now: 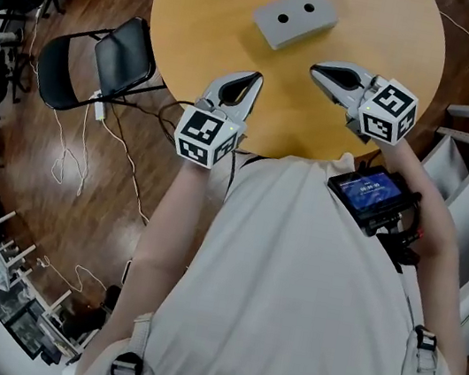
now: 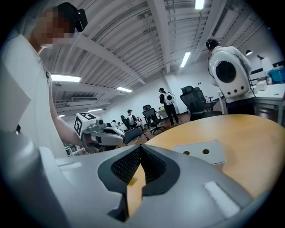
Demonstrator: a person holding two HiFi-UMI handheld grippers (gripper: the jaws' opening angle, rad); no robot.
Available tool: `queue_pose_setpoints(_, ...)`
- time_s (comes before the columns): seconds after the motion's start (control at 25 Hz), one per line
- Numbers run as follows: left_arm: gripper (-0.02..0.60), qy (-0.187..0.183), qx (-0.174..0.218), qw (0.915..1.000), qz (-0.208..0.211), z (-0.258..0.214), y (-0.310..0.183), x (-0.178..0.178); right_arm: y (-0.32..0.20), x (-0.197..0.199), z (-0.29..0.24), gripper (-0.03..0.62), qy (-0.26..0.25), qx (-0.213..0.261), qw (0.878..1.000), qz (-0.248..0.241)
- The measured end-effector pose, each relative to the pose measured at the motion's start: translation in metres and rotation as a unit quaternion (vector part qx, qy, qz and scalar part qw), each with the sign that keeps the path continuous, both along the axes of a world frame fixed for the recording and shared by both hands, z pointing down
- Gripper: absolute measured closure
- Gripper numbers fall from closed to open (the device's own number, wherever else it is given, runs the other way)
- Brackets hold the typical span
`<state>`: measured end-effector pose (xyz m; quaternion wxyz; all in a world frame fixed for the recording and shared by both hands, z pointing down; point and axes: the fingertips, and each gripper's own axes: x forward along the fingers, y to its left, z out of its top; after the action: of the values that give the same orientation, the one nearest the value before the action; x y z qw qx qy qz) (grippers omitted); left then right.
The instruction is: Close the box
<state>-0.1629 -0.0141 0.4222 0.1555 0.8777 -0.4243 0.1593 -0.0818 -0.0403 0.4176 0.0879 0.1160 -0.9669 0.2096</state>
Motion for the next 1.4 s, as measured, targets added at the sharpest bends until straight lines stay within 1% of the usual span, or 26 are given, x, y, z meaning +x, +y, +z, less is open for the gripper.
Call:
queue_pose_setpoints(0.16, 0.581, 0.000, 0.001, 1.0000, 0.008, -0.001, -0.005, 0.007, 0.000, -0.001, -0.009, 0.594, -0.010, 0.012, 1.000, -0.002)
queue_pose_setpoints(0.36, 0.581, 0.016, 0.006, 0.9995, 0.025, -0.004, -0.008, 0.016, -0.002, 0.004, -0.011, 0.594, -0.014, 0.016, 1.000, 0.005)
queue_pose_setpoints(0.48, 0.581, 0.009, 0.005, 0.9996, 0.025, -0.001, -0.009, 0.017, -0.003, 0.004, -0.009, 0.594, -0.015, 0.018, 1.000, 0.006)
queue_pose_setpoints(0.64, 0.580, 0.009, 0.002, 0.9997, 0.022, -0.001, -0.010, 0.016, -0.003, 0.004, -0.011, 0.594, -0.018, 0.018, 1.000, 0.008)
queue_pose_setpoints(1.4, 0.581, 0.003, -0.003, 0.9994, 0.034, 0.001, -0.012, 0.024, -0.004, 0.005, -0.013, 0.594, -0.018, 0.023, 1.000, 0.009)
